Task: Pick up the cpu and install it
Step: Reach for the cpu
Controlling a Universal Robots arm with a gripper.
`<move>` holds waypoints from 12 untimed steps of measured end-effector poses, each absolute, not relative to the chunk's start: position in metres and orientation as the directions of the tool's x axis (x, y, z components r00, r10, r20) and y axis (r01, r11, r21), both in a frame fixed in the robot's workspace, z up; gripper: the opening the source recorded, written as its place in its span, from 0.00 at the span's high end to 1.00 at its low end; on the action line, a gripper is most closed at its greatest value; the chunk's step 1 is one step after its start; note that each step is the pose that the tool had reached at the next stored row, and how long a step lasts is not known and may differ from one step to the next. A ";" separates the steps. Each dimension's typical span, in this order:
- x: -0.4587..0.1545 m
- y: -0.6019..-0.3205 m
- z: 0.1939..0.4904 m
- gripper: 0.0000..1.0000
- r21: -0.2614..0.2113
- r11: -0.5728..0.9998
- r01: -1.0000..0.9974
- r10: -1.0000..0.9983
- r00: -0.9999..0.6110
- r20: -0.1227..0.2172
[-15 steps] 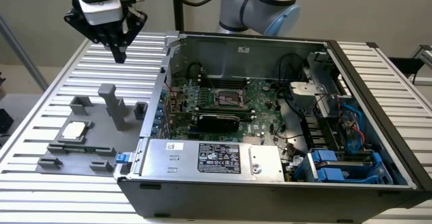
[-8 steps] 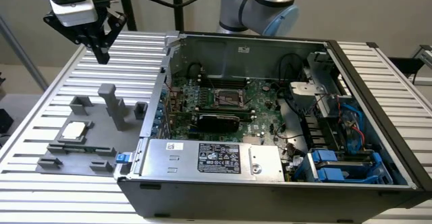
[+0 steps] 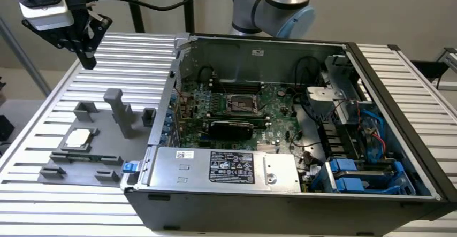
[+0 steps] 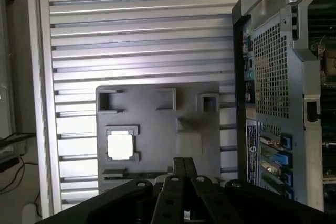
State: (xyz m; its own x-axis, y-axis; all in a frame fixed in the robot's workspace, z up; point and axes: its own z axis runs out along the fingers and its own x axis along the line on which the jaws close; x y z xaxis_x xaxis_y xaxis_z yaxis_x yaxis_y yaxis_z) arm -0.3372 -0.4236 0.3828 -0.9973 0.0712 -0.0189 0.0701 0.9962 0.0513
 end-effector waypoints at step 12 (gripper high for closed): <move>-0.392 -0.424 0.376 0.89 0.051 0.996 0.070 0.071 -0.997 -0.019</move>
